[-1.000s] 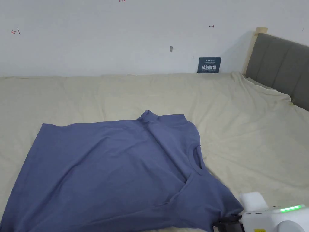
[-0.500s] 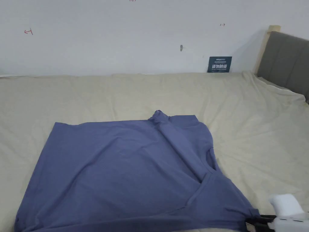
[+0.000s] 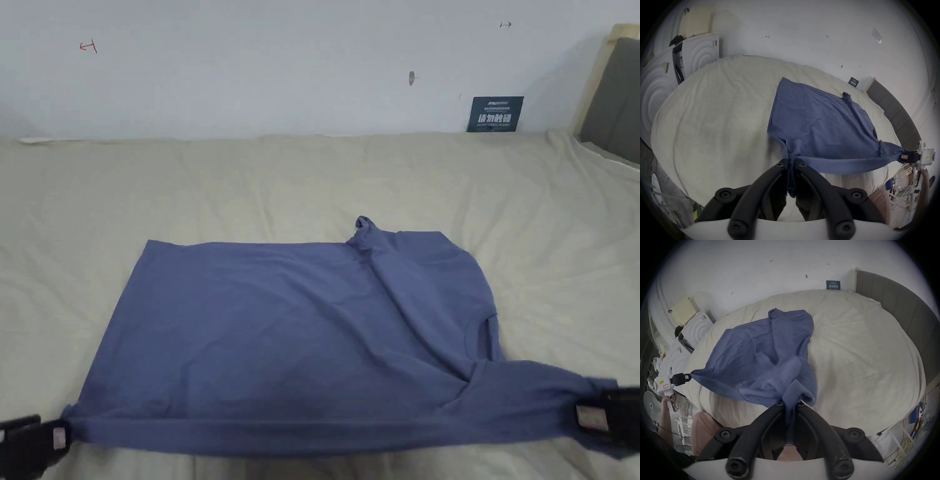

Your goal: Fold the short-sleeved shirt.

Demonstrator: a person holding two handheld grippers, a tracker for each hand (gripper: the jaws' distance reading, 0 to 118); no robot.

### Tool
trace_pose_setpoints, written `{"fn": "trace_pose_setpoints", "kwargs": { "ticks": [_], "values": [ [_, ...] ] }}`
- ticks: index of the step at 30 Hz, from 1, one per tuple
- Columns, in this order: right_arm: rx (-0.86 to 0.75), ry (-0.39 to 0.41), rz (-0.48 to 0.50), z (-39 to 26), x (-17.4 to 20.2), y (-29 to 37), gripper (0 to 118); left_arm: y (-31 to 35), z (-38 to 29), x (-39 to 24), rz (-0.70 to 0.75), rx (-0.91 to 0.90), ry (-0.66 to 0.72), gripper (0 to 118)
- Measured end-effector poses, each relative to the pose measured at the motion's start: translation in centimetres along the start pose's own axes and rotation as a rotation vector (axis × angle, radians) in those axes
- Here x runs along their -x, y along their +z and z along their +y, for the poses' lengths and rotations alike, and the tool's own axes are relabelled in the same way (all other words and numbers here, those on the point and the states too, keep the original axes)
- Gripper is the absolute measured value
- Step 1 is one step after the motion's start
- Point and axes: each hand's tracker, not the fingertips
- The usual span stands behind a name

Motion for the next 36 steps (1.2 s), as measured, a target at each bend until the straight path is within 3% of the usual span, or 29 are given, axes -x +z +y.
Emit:
{"fn": "trace_pose_setpoints", "kwargs": {
  "ticks": [5,11,13,14,15,16,17,18,19,20,24,28,31,32,33,34,35,36],
  "values": [
    [0.072,0.022,-0.06,8.0,0.0,-8.6,5,-7.6,5.5,1.1,-0.007,0.063,0.054,8],
    [0.134,-0.166,-0.095,14.5,-1.3,-16.9,6,-14.5,9.6,2.1,0.031,0.131,0.171,8],
    [0.141,-0.127,-0.126,15.4,-0.7,-18.6,8,-15.7,10.2,2.0,0.03,0.142,0.169,8],
    [0.136,-0.101,-0.143,15.6,-0.4,-19.1,17,-16.2,10.5,2.1,0.04,0.144,0.161,11],
    [0.119,-0.091,-0.156,15.6,-0.4,-19.4,29,-16.5,10.7,2.2,0.04,0.135,0.162,21],
    [0.081,-0.102,-0.167,15.5,-0.4,-19.4,48,-16.4,10.8,2.2,0.047,0.128,0.162,39],
    [0.024,-0.124,-0.167,15.3,-0.6,-19.2,71,-16.3,10.9,2.4,0.046,0.112,0.169,71],
    [-0.064,-0.155,-0.16,14.9,-0.8,-18.4,81,-16.0,10.9,2.5,0.043,0.086,0.181,93],
    [-0.144,-0.178,-0.135,14.5,-1.1,-17.6,83,-15.6,10.9,2.6,0.047,0.053,0.186,109],
    [-0.229,-0.181,-0.07,14.1,-1.3,-16.6,83,-15.0,10.7,2.6,0.042,0.004,0.179,115],
    [-0.448,-0.136,0.001,11.5,-1.0,-11.4,83,-10.7,9.3,2.1,-0.052,-0.156,0.09,115],
    [-0.523,-0.096,0.037,7.4,0.8,-6.2,83,-5.3,5.6,0.2,-0.025,-0.332,-0.044,115],
    [-0.567,-0.069,0.09,3.6,2.3,-3.3,80,-2.1,2.1,-1.2,0.002,-0.398,-0.11,110],
    [-0.572,-0.064,0.098,2.4,2.8,-2.6,71,-1.4,1.2,-1.4,-0.001,-0.391,-0.121,98],
    [-0.579,-0.059,0.102,1.2,3.2,-1.9,51,-0.7,0.1,-1.8,-0.006,-0.398,-0.134,81],
    [-0.59,-0.056,0.108,0.1,3.6,-1.4,15,-0.2,-0.8,-2.1,-0.006,-0.394,-0.148,57],
    [-0.608,-0.051,0.093,-0.9,4.3,-1.1,0,0.3,-1.8,-2.6,0.006,-0.393,-0.168,25],
    [-0.624,-0.05,0.045,-1.8,4.9,-0.8,0,0.6,-2.5,-2.8,0.025,-0.384,-0.19,3]
  ]
}}
